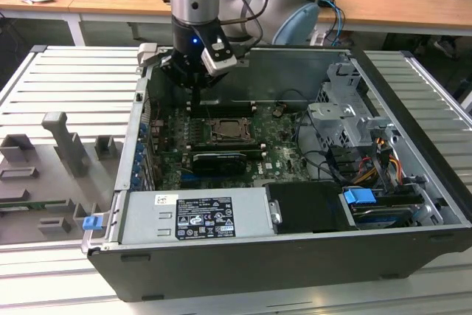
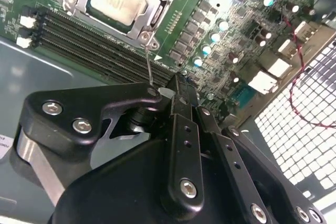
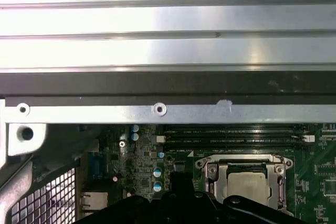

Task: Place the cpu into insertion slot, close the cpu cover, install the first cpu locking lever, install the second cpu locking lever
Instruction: 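Install the first cpu locking lever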

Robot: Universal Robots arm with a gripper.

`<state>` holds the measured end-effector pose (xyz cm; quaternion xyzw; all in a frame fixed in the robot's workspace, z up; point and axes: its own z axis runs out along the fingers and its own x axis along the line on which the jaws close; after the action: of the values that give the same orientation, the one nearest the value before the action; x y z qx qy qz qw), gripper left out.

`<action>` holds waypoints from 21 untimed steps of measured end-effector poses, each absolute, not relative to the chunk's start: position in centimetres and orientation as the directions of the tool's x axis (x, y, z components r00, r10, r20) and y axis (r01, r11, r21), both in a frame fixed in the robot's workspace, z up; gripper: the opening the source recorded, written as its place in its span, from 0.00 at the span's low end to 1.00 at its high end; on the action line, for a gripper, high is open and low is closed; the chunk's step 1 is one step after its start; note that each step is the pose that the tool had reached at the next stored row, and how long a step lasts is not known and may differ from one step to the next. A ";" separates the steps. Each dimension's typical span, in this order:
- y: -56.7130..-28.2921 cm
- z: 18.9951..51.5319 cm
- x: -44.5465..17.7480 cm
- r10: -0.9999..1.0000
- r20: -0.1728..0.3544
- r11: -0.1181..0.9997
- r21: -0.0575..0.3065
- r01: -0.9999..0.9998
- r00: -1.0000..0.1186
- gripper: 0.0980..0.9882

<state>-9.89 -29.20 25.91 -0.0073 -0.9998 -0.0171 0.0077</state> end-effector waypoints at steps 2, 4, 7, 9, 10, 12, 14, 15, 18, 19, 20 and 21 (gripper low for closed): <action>-28.9 25.9 -9.7 0.014 0.016 0.999 0.034 0.015 -1.000 0.01; -28.7 25.9 -9.3 0.014 0.016 0.999 0.034 0.014 -1.000 0.01; -28.6 25.9 -8.5 0.014 0.016 0.999 0.034 0.014 -1.000 0.01; -28.5 25.8 -7.7 0.014 0.016 0.999 0.033 0.014 -1.000 0.01; -28.5 25.8 -7.3 0.014 0.016 0.999 0.033 0.014 -1.000 0.01; -28.4 25.7 -6.2 0.014 0.016 0.999 0.032 0.014 -1.000 0.01; -28.4 25.6 -5.2 0.014 0.016 0.999 0.032 0.014 -1.000 0.01; -28.4 25.6 -4.9 0.013 0.016 0.999 0.031 0.014 -1.000 0.01; -28.4 25.5 -4.8 0.014 0.014 0.999 0.032 0.014 -1.000 0.01; -28.4 25.5 -4.8 0.014 0.012 0.999 0.036 0.014 -1.000 0.01; -28.5 25.5 -4.8 0.013 0.011 0.999 0.050 0.014 -1.000 0.01; -28.5 25.5 -4.8 0.013 0.009 0.998 0.059 0.014 -1.000 0.01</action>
<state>-4.83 -28.54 25.46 -0.0068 -0.9995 -0.0298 0.0045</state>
